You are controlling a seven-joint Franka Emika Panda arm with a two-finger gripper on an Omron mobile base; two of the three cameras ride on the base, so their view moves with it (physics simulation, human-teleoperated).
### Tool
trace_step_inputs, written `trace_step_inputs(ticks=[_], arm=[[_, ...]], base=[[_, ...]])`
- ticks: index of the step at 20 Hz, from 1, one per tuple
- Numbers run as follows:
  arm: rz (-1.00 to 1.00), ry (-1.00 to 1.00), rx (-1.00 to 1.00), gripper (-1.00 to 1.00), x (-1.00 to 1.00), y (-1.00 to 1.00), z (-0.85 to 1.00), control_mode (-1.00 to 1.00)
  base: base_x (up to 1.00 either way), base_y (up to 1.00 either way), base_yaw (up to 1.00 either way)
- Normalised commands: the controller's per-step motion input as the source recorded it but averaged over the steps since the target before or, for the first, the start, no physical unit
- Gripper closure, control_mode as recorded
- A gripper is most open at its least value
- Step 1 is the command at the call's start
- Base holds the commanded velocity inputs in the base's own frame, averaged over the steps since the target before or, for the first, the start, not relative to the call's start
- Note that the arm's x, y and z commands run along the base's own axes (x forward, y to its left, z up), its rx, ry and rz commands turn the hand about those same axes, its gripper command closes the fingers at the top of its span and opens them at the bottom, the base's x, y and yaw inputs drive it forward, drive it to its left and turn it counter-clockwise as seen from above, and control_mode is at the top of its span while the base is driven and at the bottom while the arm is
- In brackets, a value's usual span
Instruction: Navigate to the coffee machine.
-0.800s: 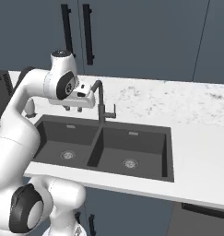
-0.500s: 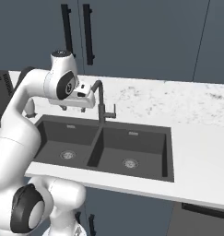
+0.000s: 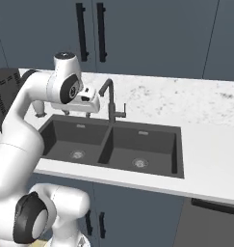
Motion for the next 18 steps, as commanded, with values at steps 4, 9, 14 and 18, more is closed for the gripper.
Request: trace_step_inputs(ticks=[4, 9, 14, 18], arm=[[0.0, 0.0, 0.0, -1.0, 0.0, 0.0, 0.0, 1.0], [0.0, 0.0, 0.0, -1.0, 0.0, 0.0, 0.0, 1.0], [0.0, 0.0, 0.0, -1.0, 0.0, 0.0, 0.0, 1.0], [0.0, 0.0, 0.0, -1.0, 0.0, 0.0, 0.0, 1.0]], base=[[-0.32, 0.14, 0.29], [-0.16, 0.08, 0.45], [-0.13, 0.0, 0.52], [-0.07, 0.0, 0.59]])
